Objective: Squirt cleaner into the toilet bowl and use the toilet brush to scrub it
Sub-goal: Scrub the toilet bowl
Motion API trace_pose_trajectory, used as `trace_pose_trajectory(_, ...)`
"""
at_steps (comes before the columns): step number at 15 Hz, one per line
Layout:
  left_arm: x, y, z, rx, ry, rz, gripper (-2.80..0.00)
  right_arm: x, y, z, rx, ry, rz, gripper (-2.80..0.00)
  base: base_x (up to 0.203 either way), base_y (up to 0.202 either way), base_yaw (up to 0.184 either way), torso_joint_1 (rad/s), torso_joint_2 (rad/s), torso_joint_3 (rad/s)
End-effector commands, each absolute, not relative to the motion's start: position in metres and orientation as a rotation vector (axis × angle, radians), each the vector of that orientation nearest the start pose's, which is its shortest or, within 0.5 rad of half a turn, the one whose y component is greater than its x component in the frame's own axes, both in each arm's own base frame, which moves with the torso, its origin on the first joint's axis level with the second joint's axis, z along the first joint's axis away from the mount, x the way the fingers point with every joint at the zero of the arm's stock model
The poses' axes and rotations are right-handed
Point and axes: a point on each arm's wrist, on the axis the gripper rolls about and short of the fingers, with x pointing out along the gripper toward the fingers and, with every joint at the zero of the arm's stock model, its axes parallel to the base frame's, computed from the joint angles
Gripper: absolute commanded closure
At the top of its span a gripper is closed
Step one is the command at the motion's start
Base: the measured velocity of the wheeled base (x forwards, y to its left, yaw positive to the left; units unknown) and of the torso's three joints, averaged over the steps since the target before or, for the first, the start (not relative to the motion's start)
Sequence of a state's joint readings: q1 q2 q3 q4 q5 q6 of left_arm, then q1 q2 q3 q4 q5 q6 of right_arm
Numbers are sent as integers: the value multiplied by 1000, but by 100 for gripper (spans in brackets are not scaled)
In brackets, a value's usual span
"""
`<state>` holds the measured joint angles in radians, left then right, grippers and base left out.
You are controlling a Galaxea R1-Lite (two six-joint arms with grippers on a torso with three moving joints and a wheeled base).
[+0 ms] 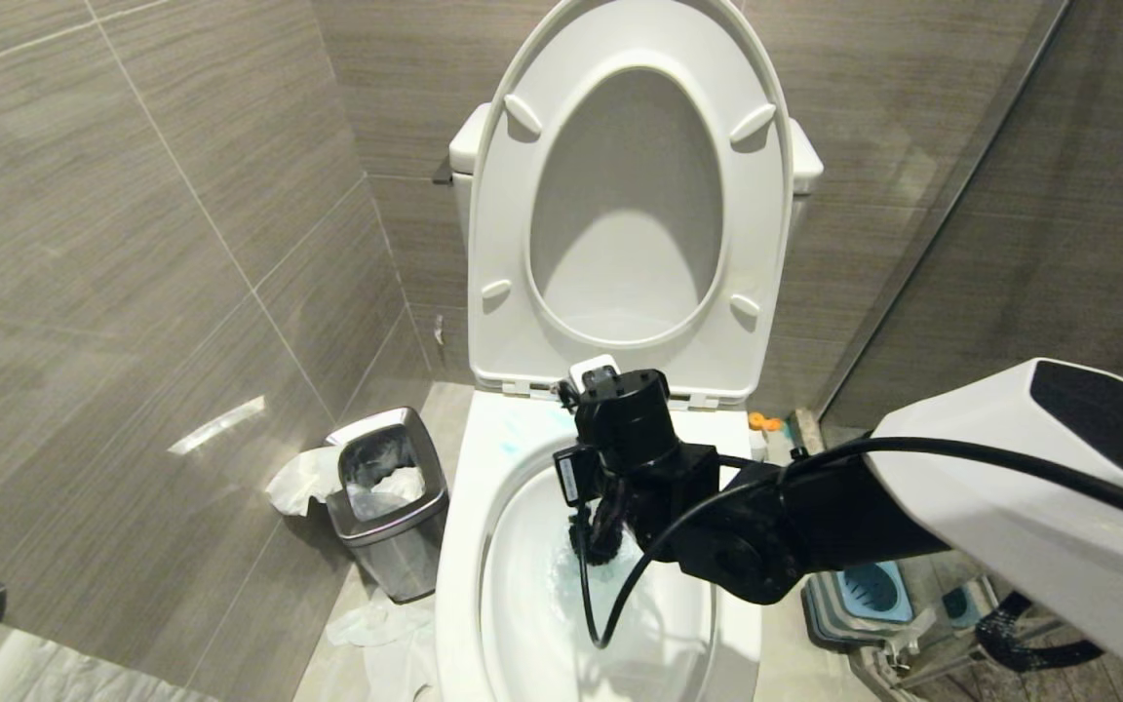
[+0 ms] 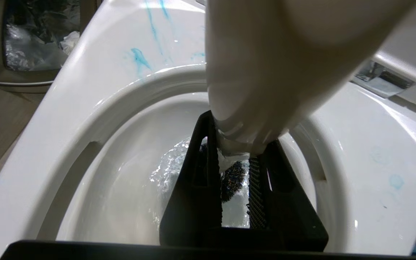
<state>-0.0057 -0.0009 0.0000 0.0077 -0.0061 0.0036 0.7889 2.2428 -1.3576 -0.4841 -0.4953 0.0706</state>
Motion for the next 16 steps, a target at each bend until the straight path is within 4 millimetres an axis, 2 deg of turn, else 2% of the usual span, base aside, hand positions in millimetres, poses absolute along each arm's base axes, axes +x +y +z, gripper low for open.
trace_pose_trajectory(1, -23, 0, 74, 3, 9, -12, 0, 331, 317, 77, -201, 365, 270, 0, 0, 0, 0, 0, 0, 0)
trace_pose_trajectory(3, -23, 0, 74, 3, 9, -12, 0, 332, 318, 68, -212, 381, 267, 0, 0, 0, 0, 0, 0, 0)
trace_pose_trajectory(5, -23, 0, 74, 3, 9, -12, 0, 329, 315, 71, -214, 382, 267, 0, 0, 0, 0, 0, 0, 0)
trace_pose_trajectory(7, -23, 0, 74, 3, 9, -12, 0, 324, 313, 83, -206, 366, 270, 0, 0, 0, 0, 0, 0, 0)
trace_pose_trajectory(8, -23, 0, 74, 3, 9, -12, 0, 320, 311, 95, -196, 347, 272, 0, 0, 0, 0, 0, 0, 0)
trace_pose_trajectory(10, -23, 0, 74, 3, 9, -12, 0, 306, 304, 127, -175, 304, 283, 0, 0, 0, 0, 0, 0, 0)
trace_pose_trajectory(12, -23, 0, 74, 3, 9, -12, 0, 282, 291, 151, -175, 290, 303, 0, 0, 0, 0, 0, 0, 0)
trace_pose_trajectory(14, -23, 0, 74, 3, 9, -12, 0, 257, 275, 158, -203, 308, 321, 0, 0, 0, 0, 0, 0, 0)
trace_pose_trajectory(16, -23, 0, 74, 3, 9, -12, 0, 245, 265, 153, -229, 331, 310, 0, 0, 0, 0, 0, 0, 0)
